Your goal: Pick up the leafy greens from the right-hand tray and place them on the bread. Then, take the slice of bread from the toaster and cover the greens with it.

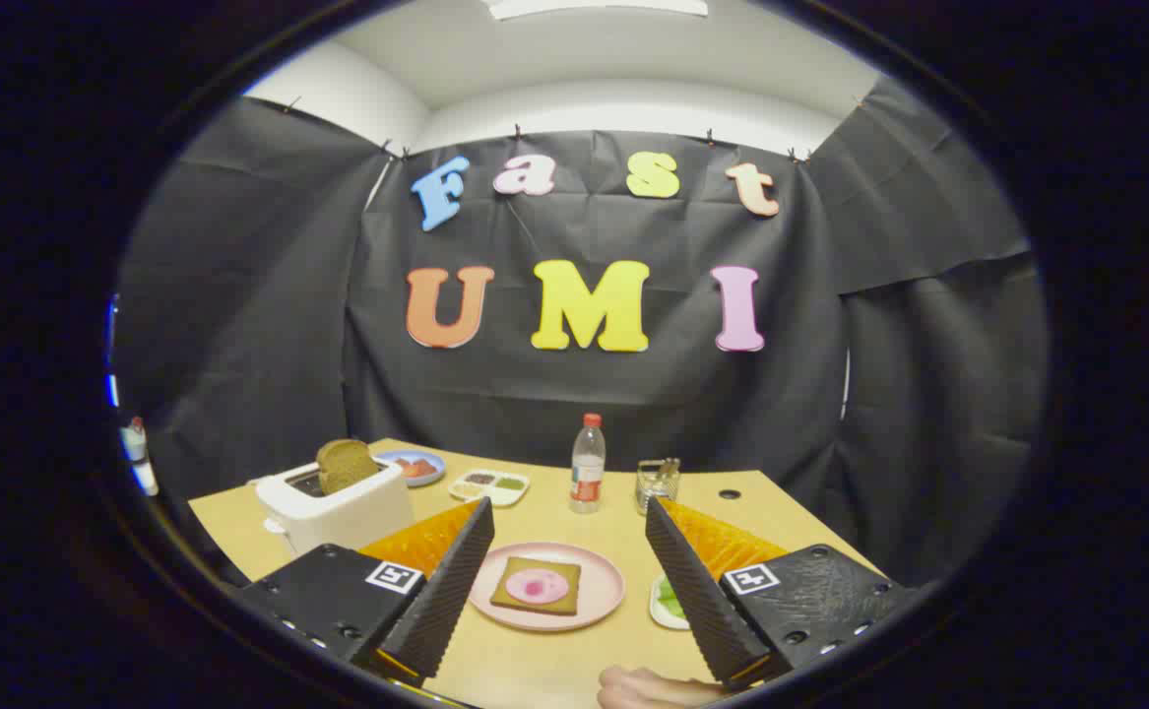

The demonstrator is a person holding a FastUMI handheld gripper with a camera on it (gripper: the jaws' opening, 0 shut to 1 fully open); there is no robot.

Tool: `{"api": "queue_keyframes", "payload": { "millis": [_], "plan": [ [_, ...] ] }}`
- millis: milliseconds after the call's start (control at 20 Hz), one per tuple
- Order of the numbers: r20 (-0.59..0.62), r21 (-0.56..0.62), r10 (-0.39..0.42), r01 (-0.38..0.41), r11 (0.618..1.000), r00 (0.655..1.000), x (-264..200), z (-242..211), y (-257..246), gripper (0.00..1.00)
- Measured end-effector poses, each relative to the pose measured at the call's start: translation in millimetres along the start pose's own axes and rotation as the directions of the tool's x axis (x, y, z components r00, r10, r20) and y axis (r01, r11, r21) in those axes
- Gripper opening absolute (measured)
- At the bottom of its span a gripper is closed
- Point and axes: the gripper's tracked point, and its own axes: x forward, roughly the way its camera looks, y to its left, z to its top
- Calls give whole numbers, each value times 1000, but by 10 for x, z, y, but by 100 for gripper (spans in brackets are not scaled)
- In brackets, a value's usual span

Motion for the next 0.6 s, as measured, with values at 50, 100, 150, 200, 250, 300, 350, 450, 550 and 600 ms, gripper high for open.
{"api": "queue_keyframes", "payload": {
  "millis": [50,100,150,200,250,300,350,450,550,600],
  "plan": [
    [-13,-7,8,-8,1000,1000,8,10,84,95],
    [-11,0,30,-30,1000,999,42,36,184,95],
    [6,13,51,-51,999,999,60,93,272,95],
    [28,33,83,-84,996,996,89,126,349,95],
    [44,52,106,-108,993,993,106,160,421,95],
    [54,71,107,-111,991,993,115,163,405,95],
    [59,91,96,-101,991,994,121,173,372,95],
    [77,126,83,-92,988,994,83,193,312,95],
    [90,143,40,-53,988,995,39,201,171,95],
    [90,142,17,-30,989,996,16,193,92,95]
  ]
}}
